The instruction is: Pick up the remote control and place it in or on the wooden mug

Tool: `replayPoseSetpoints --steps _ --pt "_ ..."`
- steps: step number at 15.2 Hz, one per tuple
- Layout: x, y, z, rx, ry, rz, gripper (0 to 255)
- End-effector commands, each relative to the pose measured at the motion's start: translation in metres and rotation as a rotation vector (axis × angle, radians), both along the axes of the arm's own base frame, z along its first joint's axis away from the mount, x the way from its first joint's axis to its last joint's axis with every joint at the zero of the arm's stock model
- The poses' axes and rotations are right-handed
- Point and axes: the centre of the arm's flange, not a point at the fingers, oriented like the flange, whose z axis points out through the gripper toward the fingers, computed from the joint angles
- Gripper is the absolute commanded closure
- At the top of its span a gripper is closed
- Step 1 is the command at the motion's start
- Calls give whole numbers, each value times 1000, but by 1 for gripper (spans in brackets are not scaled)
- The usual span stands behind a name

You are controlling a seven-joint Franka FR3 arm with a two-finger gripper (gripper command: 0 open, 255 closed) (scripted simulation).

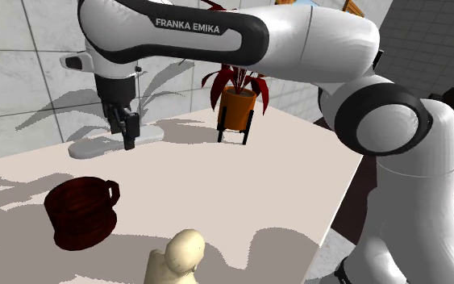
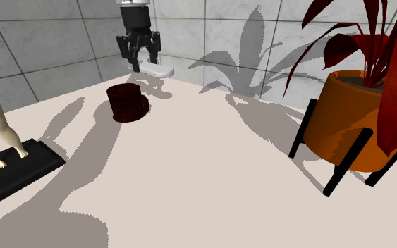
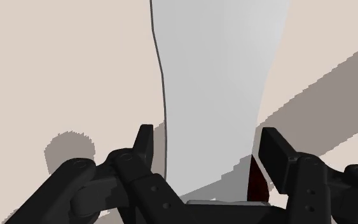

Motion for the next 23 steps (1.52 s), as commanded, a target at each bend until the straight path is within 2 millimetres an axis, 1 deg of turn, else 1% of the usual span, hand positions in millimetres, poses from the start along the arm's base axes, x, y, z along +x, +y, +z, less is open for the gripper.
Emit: replayPoseSetpoints --steps 1,5,6,20,23 --pt "-7 28 -3 0 0 -1 255" --pt "-23 79 -2 0 0 -1 255" --pt "-30 101 -2 0 0 -1 255" --pt "-30 101 -76 0 0 -1 255" --pt "-30 101 -77 0 0 -1 255"
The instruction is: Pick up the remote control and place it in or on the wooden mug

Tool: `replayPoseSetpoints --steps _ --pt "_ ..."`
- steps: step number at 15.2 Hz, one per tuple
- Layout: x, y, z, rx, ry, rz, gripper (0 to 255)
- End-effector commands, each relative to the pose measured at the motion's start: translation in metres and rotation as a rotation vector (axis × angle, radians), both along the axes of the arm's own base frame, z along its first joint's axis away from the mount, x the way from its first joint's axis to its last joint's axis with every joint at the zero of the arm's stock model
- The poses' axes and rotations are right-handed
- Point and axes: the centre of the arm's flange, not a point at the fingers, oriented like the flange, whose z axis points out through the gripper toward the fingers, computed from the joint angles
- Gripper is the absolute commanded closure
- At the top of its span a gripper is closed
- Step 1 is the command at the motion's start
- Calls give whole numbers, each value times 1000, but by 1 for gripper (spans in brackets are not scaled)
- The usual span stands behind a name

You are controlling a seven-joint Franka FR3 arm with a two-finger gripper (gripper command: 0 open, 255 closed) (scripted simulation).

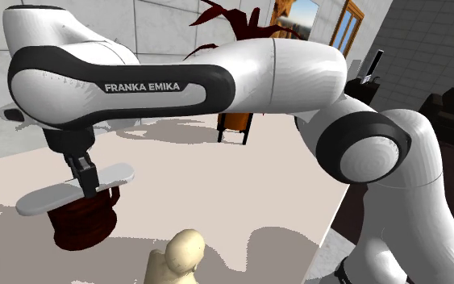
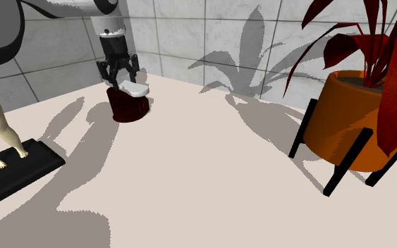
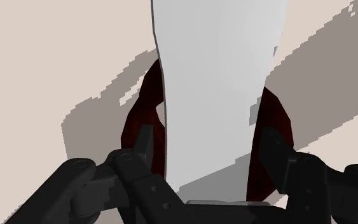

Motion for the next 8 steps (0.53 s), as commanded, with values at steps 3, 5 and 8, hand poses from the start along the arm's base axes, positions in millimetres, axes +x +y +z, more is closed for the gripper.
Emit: replayPoseSetpoints --steps 3,5,8 --pt "0 0 0 1 -1 0 255" --pt "0 0 0 1 -1 0 255" --pt "0 0 0 1 -1 0 0"
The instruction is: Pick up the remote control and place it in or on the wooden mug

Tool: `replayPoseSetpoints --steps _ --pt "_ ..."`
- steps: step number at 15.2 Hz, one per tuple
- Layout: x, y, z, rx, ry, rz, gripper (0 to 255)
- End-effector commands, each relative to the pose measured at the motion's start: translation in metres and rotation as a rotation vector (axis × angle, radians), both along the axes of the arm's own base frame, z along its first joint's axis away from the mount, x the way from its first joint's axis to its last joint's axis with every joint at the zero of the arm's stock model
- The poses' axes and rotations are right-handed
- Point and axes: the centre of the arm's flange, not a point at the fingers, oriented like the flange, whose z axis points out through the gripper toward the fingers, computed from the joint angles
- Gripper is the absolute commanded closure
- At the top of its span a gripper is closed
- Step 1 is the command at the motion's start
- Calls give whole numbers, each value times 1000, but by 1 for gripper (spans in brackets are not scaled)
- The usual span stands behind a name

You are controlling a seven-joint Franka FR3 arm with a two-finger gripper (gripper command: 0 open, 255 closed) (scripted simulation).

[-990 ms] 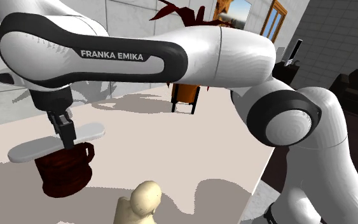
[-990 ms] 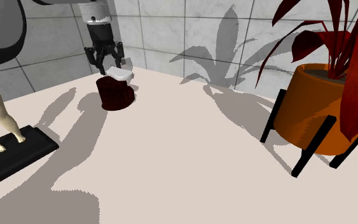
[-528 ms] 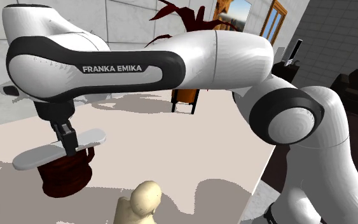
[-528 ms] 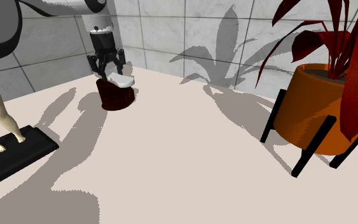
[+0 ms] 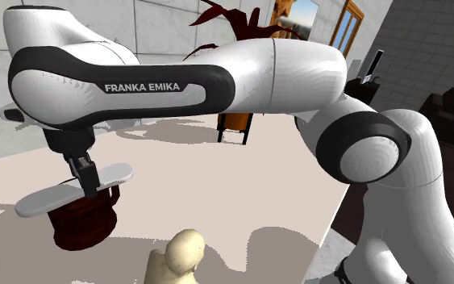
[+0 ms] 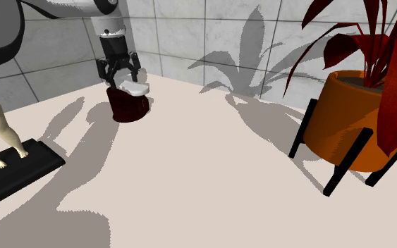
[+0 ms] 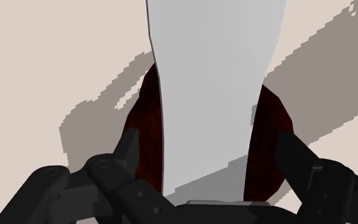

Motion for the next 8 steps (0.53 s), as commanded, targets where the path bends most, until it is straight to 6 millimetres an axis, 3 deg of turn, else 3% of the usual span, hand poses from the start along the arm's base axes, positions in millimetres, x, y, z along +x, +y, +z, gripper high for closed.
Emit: replayPoseSetpoints --steps 1,3,7,8 --pt "0 0 0 0 0 0 0" --pt "0 0 0 0 0 0 0" --pt "-1 0 50 0 0 0 0" --pt "-1 0 50 0 0 0 0"
